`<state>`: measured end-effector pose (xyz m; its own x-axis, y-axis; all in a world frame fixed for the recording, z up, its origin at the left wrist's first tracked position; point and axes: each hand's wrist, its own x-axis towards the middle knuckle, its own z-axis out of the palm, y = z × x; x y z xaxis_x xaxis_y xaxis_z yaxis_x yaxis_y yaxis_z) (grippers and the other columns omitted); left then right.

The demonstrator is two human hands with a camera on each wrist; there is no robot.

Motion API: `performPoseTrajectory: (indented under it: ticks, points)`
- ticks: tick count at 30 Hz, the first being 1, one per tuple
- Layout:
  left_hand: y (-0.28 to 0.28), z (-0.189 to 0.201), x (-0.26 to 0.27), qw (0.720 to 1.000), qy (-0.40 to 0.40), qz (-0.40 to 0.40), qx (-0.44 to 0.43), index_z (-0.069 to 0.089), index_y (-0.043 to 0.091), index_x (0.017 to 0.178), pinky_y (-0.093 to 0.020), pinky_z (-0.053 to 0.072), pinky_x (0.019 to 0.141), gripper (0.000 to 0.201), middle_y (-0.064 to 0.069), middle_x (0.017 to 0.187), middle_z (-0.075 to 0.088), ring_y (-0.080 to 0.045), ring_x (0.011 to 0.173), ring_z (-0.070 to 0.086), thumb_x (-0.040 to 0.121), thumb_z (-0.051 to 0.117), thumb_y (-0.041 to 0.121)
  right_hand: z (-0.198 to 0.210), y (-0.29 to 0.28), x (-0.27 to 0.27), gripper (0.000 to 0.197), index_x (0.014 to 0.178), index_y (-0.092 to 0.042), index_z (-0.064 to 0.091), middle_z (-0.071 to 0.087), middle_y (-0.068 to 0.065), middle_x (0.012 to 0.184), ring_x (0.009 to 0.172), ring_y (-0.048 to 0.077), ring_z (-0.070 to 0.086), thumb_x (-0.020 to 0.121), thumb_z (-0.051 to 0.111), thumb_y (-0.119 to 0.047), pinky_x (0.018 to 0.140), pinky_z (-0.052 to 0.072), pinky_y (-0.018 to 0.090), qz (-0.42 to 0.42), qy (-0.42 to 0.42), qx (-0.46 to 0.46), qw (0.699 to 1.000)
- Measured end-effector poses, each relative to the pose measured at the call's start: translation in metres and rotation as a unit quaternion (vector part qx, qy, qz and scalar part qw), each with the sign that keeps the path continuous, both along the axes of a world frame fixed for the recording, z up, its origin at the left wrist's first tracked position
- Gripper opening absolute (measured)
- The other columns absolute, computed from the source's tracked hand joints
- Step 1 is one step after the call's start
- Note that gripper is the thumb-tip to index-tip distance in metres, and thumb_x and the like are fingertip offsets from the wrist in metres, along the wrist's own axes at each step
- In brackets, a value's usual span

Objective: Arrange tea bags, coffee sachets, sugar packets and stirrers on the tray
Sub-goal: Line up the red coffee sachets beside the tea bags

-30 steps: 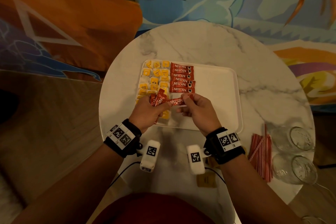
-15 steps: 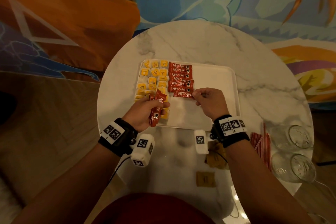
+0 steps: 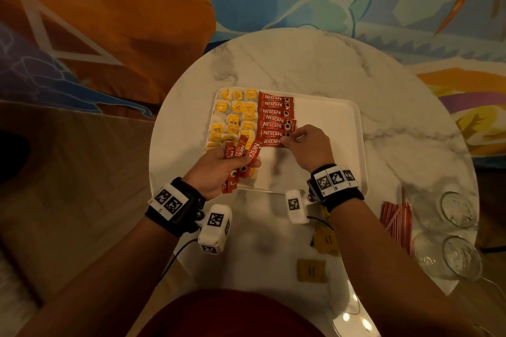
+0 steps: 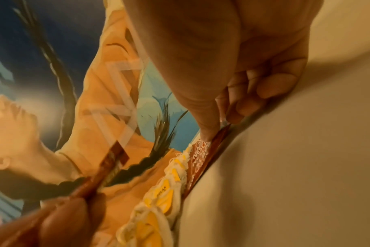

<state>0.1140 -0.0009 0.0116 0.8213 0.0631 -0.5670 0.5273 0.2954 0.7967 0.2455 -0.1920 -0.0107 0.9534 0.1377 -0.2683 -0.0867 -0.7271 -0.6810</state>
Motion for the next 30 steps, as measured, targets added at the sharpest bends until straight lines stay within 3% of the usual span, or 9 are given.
performPoseTrajectory:
  ticks: [4,8,10,13,16,18,22,27,30]
  points:
    - [-0.003,0.002,0.000,0.999,-0.010,-0.003,0.037,0.070,0.012,0.112,-0.025,0.049,0.061,0.019,-0.007,0.096,0.077,-0.014,0.075,0.067,0.096,0.066,0.022,0.007,-0.001,-0.004,0.036,0.105,-0.021,0.059,0.064,-0.004,0.098,0.087,0.015,0.060,0.087,0.071,-0.049,0.074,0.044,0.029,0.002,-0.013,-0.056,0.998]
    - [-0.005,0.001,0.001,0.999,-0.027,0.007,0.040,0.073,0.025,0.109,-0.059,0.049,0.094,0.029,-0.011,0.112,0.075,-0.039,0.111,0.067,0.083,0.079,0.035,0.022,0.001,-0.011,0.031,0.097,-0.022,0.065,0.064,-0.008,0.088,0.078,0.008,0.060,0.093,0.061,-0.052,0.070,0.043,0.026,0.059,-0.016,0.012,0.998]
    - [-0.007,0.001,0.002,0.998,-0.034,0.015,0.044,0.071,0.023,0.114,-0.062,0.048,0.098,0.029,-0.012,0.112,0.075,-0.040,0.112,0.066,0.087,0.076,0.030,0.030,0.003,-0.018,0.042,0.082,-0.018,0.066,0.065,-0.002,0.076,0.067,0.013,0.060,0.096,0.055,-0.056,0.064,0.045,0.031,0.092,0.001,0.076,0.993]
    - [-0.009,0.001,0.004,0.997,-0.034,0.012,0.069,0.072,0.018,0.113,-0.050,0.049,0.078,0.040,-0.018,0.105,0.074,-0.039,0.093,0.068,0.079,0.080,0.039,0.040,0.005,-0.029,0.037,0.088,-0.013,0.073,0.069,0.003,0.076,0.059,0.007,0.059,0.096,0.061,-0.047,0.058,0.049,0.025,0.120,0.040,0.148,0.981]
    - [-0.010,0.000,0.005,0.997,-0.037,0.004,0.069,0.070,0.013,0.116,-0.031,0.055,0.075,0.030,-0.011,0.101,0.076,-0.021,0.088,0.070,0.088,0.076,0.020,0.036,0.006,-0.034,0.012,0.089,-0.015,0.073,0.069,-0.002,0.076,0.058,0.001,0.060,0.094,0.070,-0.026,0.053,0.047,0.015,0.129,0.069,0.204,0.968]
    - [-0.010,-0.003,0.004,0.997,-0.033,-0.015,0.068,0.069,0.008,0.116,-0.025,0.055,0.071,0.030,-0.008,0.100,0.076,-0.018,0.088,0.072,0.088,0.075,0.014,0.033,0.006,-0.036,0.006,0.089,-0.016,0.072,0.070,-0.003,0.075,0.058,0.004,0.063,0.093,0.071,-0.021,0.053,0.046,0.016,0.127,0.072,0.218,0.965]
    - [-0.014,0.000,0.002,0.994,-0.031,-0.056,0.083,0.067,0.002,0.112,-0.013,0.048,0.050,0.025,-0.010,0.088,0.074,-0.006,0.062,0.069,0.089,0.073,0.007,0.034,0.007,-0.040,0.016,0.107,-0.012,0.068,0.070,-0.001,0.074,0.059,0.008,0.064,0.092,0.071,-0.017,0.054,0.047,0.017,0.129,0.066,0.239,0.960]
    - [-0.015,-0.002,0.003,0.995,-0.051,-0.059,0.067,0.066,0.015,0.122,-0.041,0.059,0.089,0.039,-0.006,0.115,0.074,-0.024,0.105,0.072,0.085,0.077,0.008,0.033,0.008,-0.044,0.028,0.115,-0.014,0.064,0.067,0.002,0.071,0.062,0.011,0.065,0.090,0.074,-0.018,0.060,0.047,0.017,0.144,0.055,0.234,0.960]
    - [-0.018,0.001,0.005,0.996,-0.064,-0.050,0.046,0.064,0.016,0.126,-0.044,0.058,0.090,0.041,-0.006,0.118,0.073,-0.024,0.108,0.071,0.087,0.075,0.009,0.032,0.007,-0.048,0.024,0.112,-0.018,0.065,0.069,0.010,0.086,0.069,0.013,0.066,0.091,0.073,-0.024,0.061,0.049,0.019,0.131,0.053,0.241,0.960]
